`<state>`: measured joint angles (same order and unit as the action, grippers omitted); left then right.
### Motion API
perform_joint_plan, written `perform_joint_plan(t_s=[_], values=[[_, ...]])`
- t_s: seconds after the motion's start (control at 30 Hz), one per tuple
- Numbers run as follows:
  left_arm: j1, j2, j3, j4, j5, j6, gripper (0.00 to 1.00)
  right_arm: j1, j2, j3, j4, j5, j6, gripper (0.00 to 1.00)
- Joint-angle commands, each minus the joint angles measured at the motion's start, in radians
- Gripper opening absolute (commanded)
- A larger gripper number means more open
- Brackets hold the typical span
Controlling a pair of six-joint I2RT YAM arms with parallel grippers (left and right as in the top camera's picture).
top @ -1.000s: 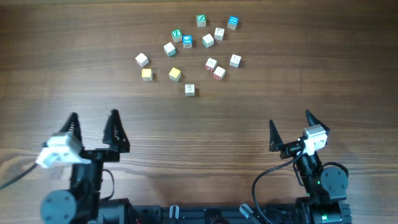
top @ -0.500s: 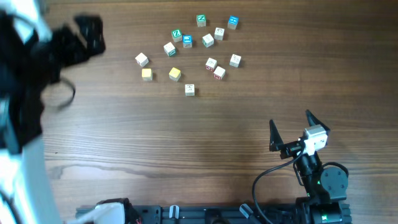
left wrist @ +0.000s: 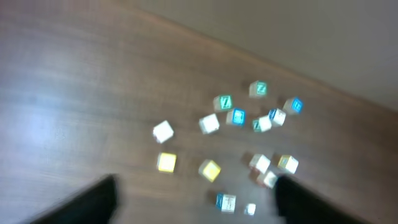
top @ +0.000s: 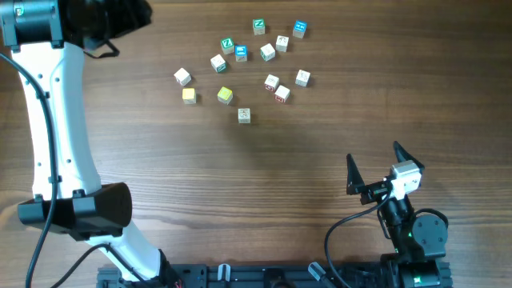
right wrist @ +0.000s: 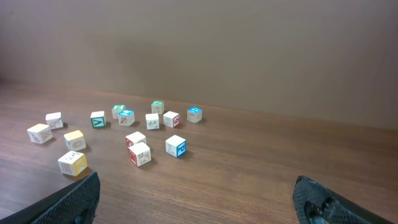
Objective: Form a tower
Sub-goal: 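Raise the left arm and move the left gripper toward the block cluster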
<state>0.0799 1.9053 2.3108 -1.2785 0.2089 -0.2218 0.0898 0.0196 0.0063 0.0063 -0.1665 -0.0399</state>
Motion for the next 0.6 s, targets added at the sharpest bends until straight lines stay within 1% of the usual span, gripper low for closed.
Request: perform_joint_plan(t_s=[0.0, 0.1, 0.2, 0.27, 0.4, 0.57], values=[[0.002, 0.008, 0.027, 0.095, 0.019, 0.006, 0.04, -0.001, -0.006, -0.001, 0.003, 0.016, -0.010, 1.00], [0.003, 0.012, 0.027, 0.212, 0.018, 0.006, 0.04, -0.001, -0.006, -0.001, 0.003, 0.016, -0.010, 1.00], [0.000, 0.024, 0.027, 0.262, 0.019, 0.006, 0.04, -0.002, -0.006, -0.001, 0.003, 0.016, -0.010, 1.00], [-0.001, 0.039, 0.025, 0.233, 0.019, 0.006, 0.04, -0.001, -0.006, -0.001, 0.003, 0.016, -0.010, 1.00], [-0.019, 0.101, 0.023, 0.121, 0.019, 0.006, 0.04, -0.001, -0.006, -0.001, 0.003, 0.016, -0.010, 1.00], [-0.088, 0.211, 0.011, 0.033, 0.018, 0.006, 0.04, -0.001, -0.006, -0.001, 0.003, 0.016, -0.010, 1.00]])
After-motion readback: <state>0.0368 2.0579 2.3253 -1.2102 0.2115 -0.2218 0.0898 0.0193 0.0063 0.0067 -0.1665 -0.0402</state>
